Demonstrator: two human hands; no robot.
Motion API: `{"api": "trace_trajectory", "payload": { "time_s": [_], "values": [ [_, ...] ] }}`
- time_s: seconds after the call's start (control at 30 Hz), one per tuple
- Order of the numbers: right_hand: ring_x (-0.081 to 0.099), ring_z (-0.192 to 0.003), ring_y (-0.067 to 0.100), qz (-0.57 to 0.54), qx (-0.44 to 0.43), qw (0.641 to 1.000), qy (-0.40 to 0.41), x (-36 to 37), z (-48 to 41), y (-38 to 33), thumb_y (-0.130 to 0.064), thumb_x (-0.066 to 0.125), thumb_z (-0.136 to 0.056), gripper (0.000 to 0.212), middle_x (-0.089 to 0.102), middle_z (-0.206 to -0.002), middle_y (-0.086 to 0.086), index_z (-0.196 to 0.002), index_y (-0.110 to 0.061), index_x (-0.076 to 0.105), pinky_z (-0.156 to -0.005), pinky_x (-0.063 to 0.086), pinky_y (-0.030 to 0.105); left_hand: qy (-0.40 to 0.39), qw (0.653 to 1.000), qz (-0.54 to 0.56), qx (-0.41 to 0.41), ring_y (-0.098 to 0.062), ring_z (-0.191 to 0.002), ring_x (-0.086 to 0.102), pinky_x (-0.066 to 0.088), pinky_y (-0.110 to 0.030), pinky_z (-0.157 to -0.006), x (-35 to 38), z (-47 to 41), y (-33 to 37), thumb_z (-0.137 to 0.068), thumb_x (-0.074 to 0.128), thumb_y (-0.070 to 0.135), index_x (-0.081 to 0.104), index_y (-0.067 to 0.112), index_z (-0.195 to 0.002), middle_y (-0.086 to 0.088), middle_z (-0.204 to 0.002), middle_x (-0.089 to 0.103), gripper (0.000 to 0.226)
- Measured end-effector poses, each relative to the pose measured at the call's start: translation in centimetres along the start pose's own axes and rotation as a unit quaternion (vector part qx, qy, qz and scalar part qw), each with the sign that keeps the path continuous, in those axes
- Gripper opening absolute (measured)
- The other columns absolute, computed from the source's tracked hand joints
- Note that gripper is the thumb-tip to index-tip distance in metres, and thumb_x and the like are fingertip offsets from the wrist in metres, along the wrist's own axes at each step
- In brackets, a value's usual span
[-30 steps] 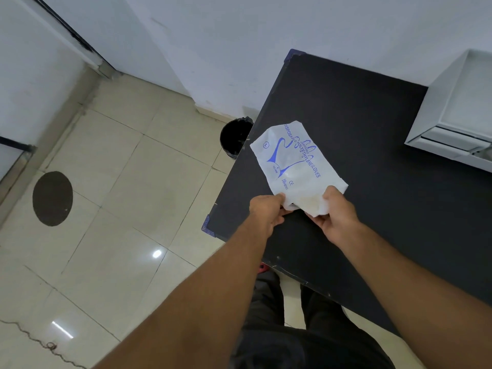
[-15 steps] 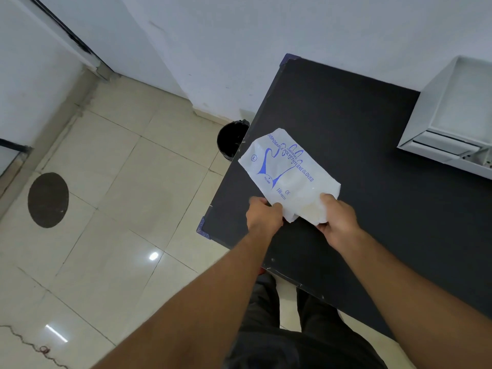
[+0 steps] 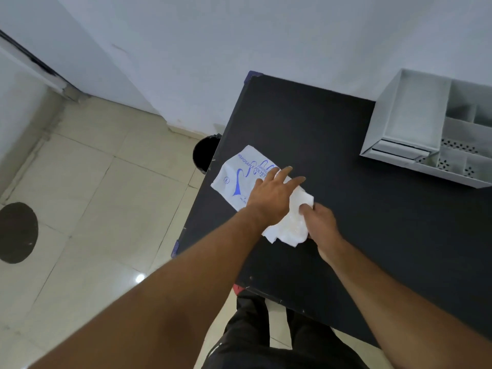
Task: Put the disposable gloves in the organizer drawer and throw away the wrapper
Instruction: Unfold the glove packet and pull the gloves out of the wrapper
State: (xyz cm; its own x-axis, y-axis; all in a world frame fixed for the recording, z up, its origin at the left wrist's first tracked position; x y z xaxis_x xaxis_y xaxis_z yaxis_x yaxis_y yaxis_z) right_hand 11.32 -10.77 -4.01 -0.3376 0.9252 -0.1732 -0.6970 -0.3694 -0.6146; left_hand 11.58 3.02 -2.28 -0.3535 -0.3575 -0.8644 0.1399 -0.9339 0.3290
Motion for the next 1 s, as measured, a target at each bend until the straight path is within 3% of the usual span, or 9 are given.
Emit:
{"api": "trace_trajectory", "payload": {
  "time_s": [0.1,0.23,0.3,0.4,0.53,0.73,0.83,1.0],
  "values": [
    [0.065,-0.087,0.011,0.033,-0.046,0.998,-0.007,-0.7,-0.4,-0.8,-0.014,0.053,-0.094,0.013,0.067,-0.097,-0.002,-0.103,-0.022,0.060,-0.066,0.053,0.027,-0.042,0.997,-0.030,0.050,-0.031,-0.150,0.021,0.028,-0.061,-0.114,-0.1,-1.9,0.6,-0.099,0.053,0.013,0.040,0.030,-0.150,-0.003,-0.158,0.036,0.055],
    [0.065,-0.092,0.011,0.027,-0.069,0.997,-0.008,-1.5,-1.2,-1.5,-0.014,0.052,-0.095,0.019,0.067,-0.099,-0.007,-0.103,-0.029,0.061,-0.074,0.056,0.031,-0.085,0.993,-0.059,0.060,-0.027,-0.129,0.045,0.037,-0.055,-0.110,-0.4,-3.6,0.8,-0.099,0.052,0.018,0.050,0.022,-0.139,-0.005,-0.134,0.055,0.040],
    [0.066,-0.091,0.013,0.008,-0.066,0.998,-0.004,-1.8,-1.5,-1.5,-0.022,0.052,-0.098,0.014,0.069,-0.098,-0.006,-0.097,-0.029,0.064,-0.075,0.055,0.031,-0.070,0.995,-0.051,0.047,-0.026,-0.119,0.052,0.041,-0.048,-0.104,-0.5,-4.1,0.6,-0.101,0.051,0.019,0.055,0.020,-0.133,-0.005,-0.127,0.060,0.032],
    [0.066,-0.080,0.012,-0.019,-0.047,0.999,0.004,-2.3,-1.8,-1.3,-0.029,0.053,-0.101,0.022,0.070,-0.088,-0.004,-0.085,-0.025,0.067,-0.063,0.052,0.027,-0.051,0.999,-0.010,0.015,-0.022,-0.106,0.060,0.048,-0.040,-0.094,-0.6,-4.5,0.4,-0.103,0.049,0.024,0.060,0.019,-0.124,-0.004,-0.121,0.066,0.025],
    [0.069,-0.083,0.018,-0.084,0.002,0.996,0.009,-3.4,-2.3,-1.1,-0.032,0.057,-0.100,0.018,0.072,-0.093,0.001,-0.089,-0.023,0.069,-0.062,0.053,0.029,-0.025,0.998,0.030,-0.053,-0.022,-0.088,0.065,0.055,-0.039,-0.088,-1.1,-5.2,-0.2,-0.103,0.051,0.021,0.067,0.020,-0.114,-0.004,-0.107,0.071,0.020],
    [0.071,-0.093,0.028,-0.097,0.026,0.995,-0.001,-3.8,-2.8,-0.8,-0.032,0.059,-0.099,0.017,0.075,-0.101,0.008,-0.099,-0.018,0.069,-0.083,0.059,0.046,-0.034,0.992,0.084,-0.087,-0.021,-0.090,0.065,0.058,-0.039,-0.087,-1.0,-5.2,-0.7,-0.103,0.050,0.023,0.066,0.020,-0.117,-0.003,-0.110,0.070,0.021],
    [0.072,-0.092,0.026,-0.071,0.009,0.997,-0.014,-3.5,-3.0,-0.8,-0.030,0.060,-0.098,0.017,0.075,-0.103,0.008,-0.105,-0.017,0.068,-0.077,0.059,0.040,-0.039,0.991,0.099,-0.078,-0.020,-0.091,0.065,0.059,-0.039,-0.085,-0.7,-5.0,-0.2,-0.102,0.052,0.022,0.066,0.021,-0.117,-0.003,-0.110,0.071,0.020],
    [0.068,-0.082,0.023,-0.085,0.023,0.996,0.008,-3.0,-3.1,-0.7,-0.022,0.056,-0.099,0.014,0.072,-0.094,0.005,-0.100,-0.014,0.067,-0.067,0.053,0.032,-0.012,0.996,0.022,-0.088,-0.022,-0.094,0.064,0.053,-0.039,-0.093,-0.8,-4.6,-0.9,-0.096,0.063,0.017,0.064,0.024,-0.119,-0.003,-0.113,0.070,0.024]
  ]
}}
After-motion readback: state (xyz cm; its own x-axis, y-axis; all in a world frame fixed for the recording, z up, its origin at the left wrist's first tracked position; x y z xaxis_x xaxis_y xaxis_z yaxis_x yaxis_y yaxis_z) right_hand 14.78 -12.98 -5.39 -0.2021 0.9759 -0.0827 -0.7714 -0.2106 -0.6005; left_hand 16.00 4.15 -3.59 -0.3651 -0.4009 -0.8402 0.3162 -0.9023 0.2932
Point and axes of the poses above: each hand's wrist, its own z-axis away from the middle knuckle, its own x-axis out of the palm, y = z × x, the point moved 4 cm from there along -z, towards the middle knuckle
